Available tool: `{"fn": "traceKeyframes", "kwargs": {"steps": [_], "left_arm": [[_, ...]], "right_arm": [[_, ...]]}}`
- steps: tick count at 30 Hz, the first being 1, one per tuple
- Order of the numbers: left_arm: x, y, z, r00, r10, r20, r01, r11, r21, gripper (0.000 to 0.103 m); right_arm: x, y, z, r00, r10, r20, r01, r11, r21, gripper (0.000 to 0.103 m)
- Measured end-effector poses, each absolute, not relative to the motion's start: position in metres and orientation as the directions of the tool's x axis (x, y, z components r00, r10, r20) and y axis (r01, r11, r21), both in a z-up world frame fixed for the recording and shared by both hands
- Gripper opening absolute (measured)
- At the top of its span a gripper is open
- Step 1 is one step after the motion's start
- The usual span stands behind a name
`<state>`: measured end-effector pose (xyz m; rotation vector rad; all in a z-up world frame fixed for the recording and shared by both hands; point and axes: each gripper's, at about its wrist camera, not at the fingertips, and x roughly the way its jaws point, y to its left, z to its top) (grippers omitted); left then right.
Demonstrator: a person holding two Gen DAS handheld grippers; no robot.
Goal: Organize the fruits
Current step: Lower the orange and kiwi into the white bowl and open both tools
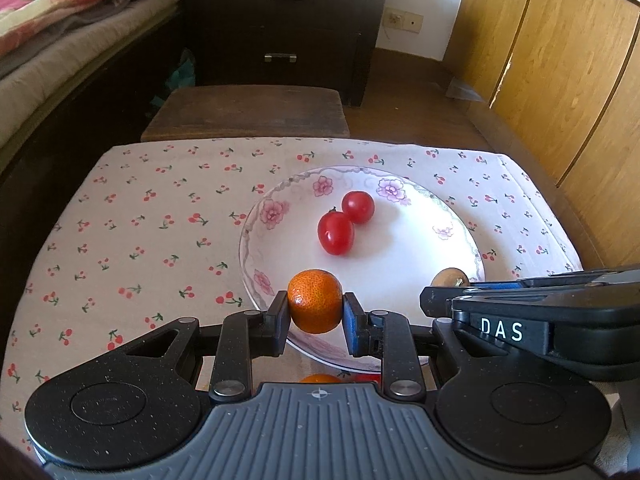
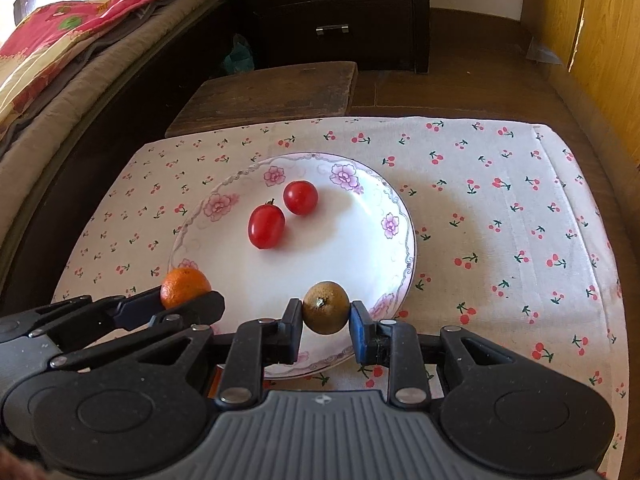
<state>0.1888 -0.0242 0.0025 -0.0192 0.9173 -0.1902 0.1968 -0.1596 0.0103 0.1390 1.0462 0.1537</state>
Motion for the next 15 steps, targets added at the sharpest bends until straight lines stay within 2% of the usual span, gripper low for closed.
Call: {"fn": "traceKeyframes", "kwargs": {"steps": [7, 15], "left_arm": [[0.1904, -0.0224, 0.0031, 0.591, -0.176, -0.787, 0.148, 0.983, -0.109, 0.035], [0.1902, -0.0224, 0.0042, 0.598, -0.170, -0.784, 0.146, 0.984, -0.101, 0.042]], "right_arm": [[0.1975, -0.1600, 0.0104, 0.496, 0.192, -0.847, -0.052, 0.980, 0.191, 0.029], [0.1982, -0.1619, 0.0098, 0.496, 0.189, -0.848, -0.045, 0.980, 0.192, 0.029]]}}
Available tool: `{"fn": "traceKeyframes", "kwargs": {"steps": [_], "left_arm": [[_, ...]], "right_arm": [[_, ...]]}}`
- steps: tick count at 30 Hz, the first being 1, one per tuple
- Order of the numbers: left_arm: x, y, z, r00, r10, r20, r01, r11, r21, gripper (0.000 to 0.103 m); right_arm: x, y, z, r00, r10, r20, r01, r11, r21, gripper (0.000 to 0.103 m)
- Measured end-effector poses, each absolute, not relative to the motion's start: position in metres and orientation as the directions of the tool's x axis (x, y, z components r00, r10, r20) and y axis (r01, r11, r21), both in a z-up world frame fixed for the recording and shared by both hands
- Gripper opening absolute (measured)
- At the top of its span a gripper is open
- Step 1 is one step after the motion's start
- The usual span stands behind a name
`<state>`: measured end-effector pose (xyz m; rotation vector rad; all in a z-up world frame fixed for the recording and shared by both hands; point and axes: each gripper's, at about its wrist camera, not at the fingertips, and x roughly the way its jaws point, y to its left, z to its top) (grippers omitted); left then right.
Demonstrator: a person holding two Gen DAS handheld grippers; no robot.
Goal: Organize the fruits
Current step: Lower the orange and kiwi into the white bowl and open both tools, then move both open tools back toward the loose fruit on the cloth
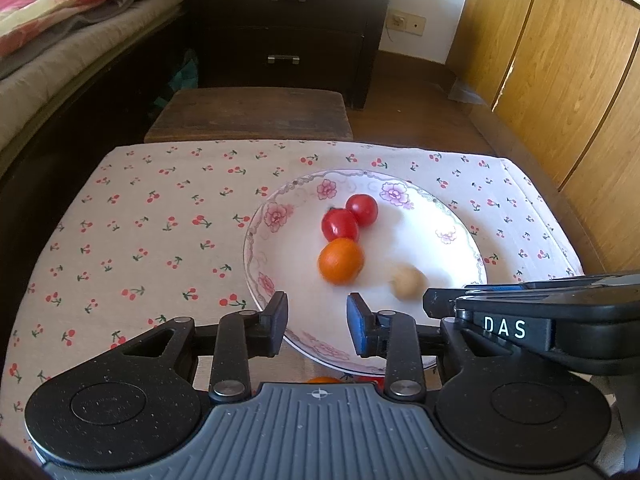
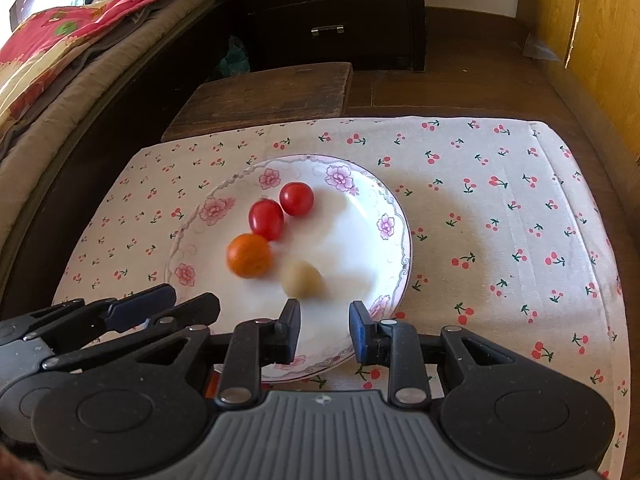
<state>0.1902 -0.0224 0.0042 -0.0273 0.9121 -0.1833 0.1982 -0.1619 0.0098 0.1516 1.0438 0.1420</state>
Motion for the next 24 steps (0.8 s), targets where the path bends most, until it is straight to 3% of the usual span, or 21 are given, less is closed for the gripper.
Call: {"fn": "traceKeyframes", "kwargs": {"steps": [24], "left_arm": [[0.173, -0.019, 0.013, 0.613, -0.170, -0.771, 0.163, 0.983, -0.088, 0.047]], "right_arm": [[0.176, -0.158, 0.020, 0.509, 0.177, -0.843, -0.052, 0.983, 0.175, 0.029]]}}
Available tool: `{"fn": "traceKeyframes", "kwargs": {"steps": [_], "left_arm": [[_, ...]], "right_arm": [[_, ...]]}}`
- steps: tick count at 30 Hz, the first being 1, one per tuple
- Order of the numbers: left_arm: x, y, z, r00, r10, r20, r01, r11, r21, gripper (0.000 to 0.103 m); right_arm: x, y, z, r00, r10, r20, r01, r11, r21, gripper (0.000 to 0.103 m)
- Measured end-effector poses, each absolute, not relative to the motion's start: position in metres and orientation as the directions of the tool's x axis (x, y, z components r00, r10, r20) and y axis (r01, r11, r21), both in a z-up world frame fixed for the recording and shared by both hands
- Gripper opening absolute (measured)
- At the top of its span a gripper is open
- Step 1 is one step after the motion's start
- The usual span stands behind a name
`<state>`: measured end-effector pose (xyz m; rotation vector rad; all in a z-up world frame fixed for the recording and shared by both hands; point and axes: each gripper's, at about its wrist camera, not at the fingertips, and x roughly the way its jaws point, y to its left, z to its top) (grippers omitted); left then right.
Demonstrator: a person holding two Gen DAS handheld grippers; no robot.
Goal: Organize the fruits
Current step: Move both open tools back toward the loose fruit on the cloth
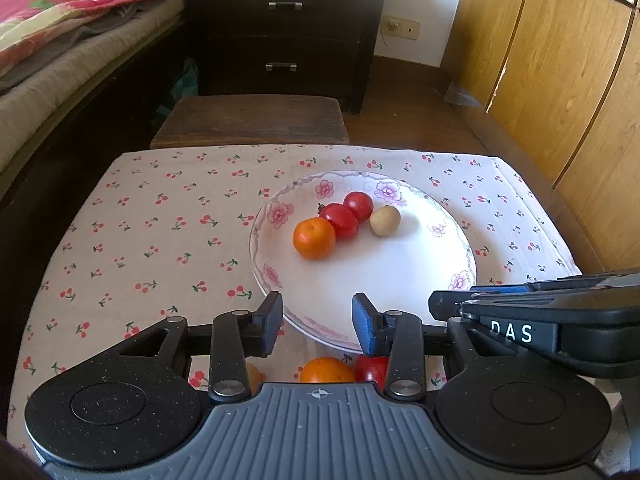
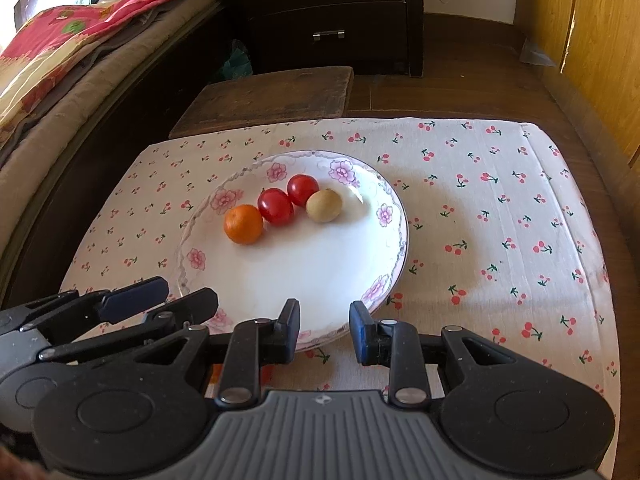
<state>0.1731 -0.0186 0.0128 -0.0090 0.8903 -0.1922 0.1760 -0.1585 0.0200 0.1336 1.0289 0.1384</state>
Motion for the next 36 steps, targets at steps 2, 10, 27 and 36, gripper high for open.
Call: {"fn": "traceKeyframes", "kwargs": {"steps": [2, 10, 27, 36], "left_arm": [[0.170, -0.018, 0.013, 0.614, -0.172, -0.770, 0.164, 0.982, -0.088, 0.047], [0.157, -0.016, 0.017, 0.621, -0.171, -0.765, 0.174, 0.982, -0.078, 0.048], [0.131, -0.012, 0.018, 0.616, -0.166, -0.770, 0.186, 0.981, -0.063, 0.047], [0.123, -0.011, 0.017, 0.612, -0.165, -0.773, 0.194, 0.979, -0.055, 0.046]], "right_arm": [[0.173, -0.157, 0.021, 0.509, 0.174, -0.843, -0.057, 0.984, 0.168, 0.029], [0.157, -0.153, 0.025, 0.514, 0.173, -0.840, -0.075, 0.985, 0.157, 0.029], [0.134, -0.146, 0.025, 0.504, 0.169, -0.847, -0.089, 0.986, 0.144, 0.029], [0.126, -0.144, 0.024, 0.502, 0.164, -0.849, -0.097, 0.986, 0.133, 0.029]]}}
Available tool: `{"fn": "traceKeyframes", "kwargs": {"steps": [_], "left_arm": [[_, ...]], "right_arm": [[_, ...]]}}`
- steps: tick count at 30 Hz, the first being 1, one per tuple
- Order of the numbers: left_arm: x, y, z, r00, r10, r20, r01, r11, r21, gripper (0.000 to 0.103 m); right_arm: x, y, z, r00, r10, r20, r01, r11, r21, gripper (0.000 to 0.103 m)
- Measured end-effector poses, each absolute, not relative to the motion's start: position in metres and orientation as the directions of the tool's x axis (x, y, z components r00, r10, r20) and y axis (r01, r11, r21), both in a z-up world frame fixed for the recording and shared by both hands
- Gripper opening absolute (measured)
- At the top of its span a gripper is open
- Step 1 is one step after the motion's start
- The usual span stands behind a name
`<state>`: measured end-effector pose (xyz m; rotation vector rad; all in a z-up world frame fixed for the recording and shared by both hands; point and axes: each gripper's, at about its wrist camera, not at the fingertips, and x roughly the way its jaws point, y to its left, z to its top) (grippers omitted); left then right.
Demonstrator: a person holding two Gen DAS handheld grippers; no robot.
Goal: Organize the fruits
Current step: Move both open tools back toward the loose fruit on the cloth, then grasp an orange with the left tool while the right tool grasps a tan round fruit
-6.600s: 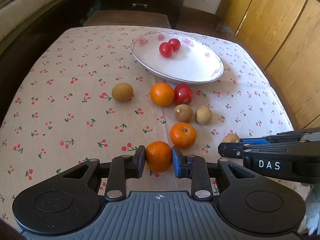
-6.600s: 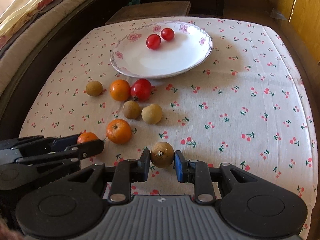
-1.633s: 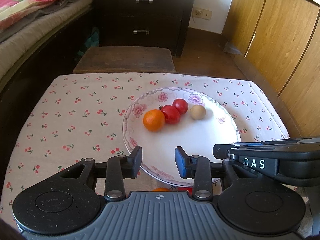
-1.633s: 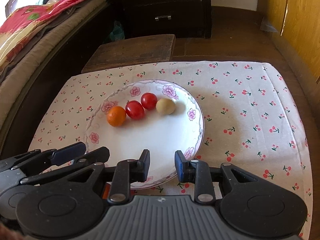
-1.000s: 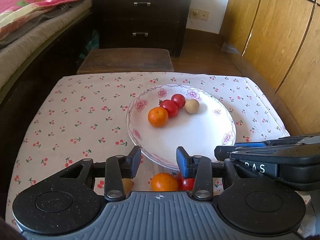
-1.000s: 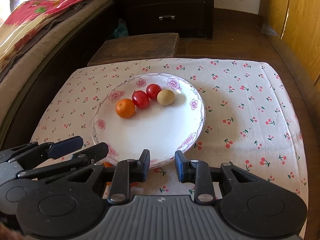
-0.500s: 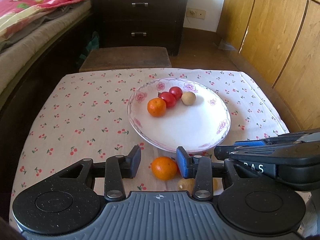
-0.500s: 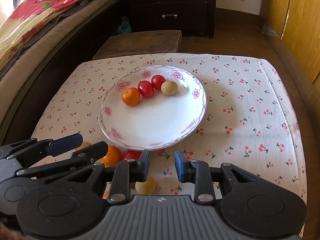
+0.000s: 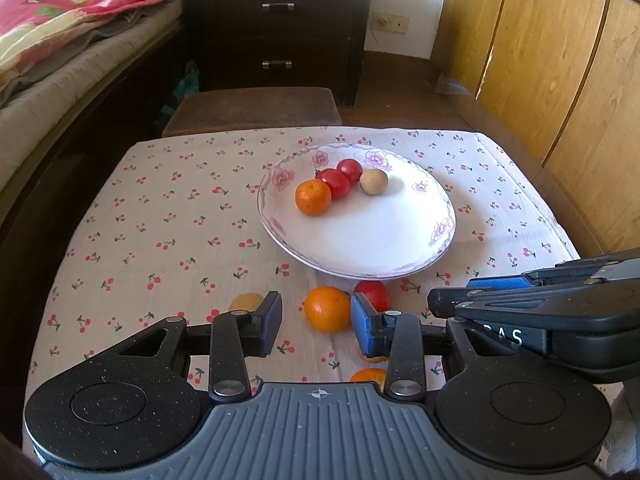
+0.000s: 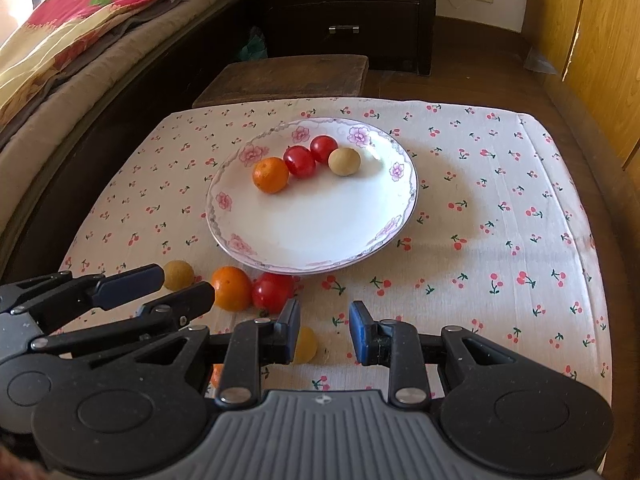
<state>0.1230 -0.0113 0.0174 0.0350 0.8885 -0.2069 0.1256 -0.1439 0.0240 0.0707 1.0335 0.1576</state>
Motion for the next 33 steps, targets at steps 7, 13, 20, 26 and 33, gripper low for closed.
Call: {"fn": "traceKeyframes", "kwargs": {"steps": [7, 13, 20, 26, 33], "left_arm": [[0.117, -0.010, 0.013, 0.596, -0.169, -0.785, 0.201, 0.978, -0.058, 0.046], [0.112, -0.009, 0.008, 0.572, -0.185, -0.799, 0.208, 0.975, -0.077, 0.048], [0.103, -0.020, 0.000, 0.534, -0.208, -0.819, 0.242, 0.966, -0.088, 0.054], [0.102, -0.032, -0.013, 0.498, -0.207, -0.842, 0.261, 0.962, -0.081, 0.054], [0.104, -0.036, -0.023, 0.488, -0.200, -0.849, 0.252, 0.964, -0.082, 0.046]], "right_arm": [[0.120, -0.142, 0.020, 0.486, 0.163, -0.859, -0.105, 0.986, 0.128, 0.029], [0.117, -0.144, 0.016, 0.463, 0.158, -0.872, -0.102, 0.987, 0.125, 0.029], [0.117, -0.161, 0.018, 0.470, 0.152, -0.870, -0.047, 0.988, 0.147, 0.029], [0.115, -0.166, 0.018, 0.466, 0.163, -0.870, -0.049, 0.986, 0.158, 0.030], [0.115, -0.167, 0.018, 0.461, 0.177, -0.870, -0.052, 0.984, 0.173, 0.033]]}}
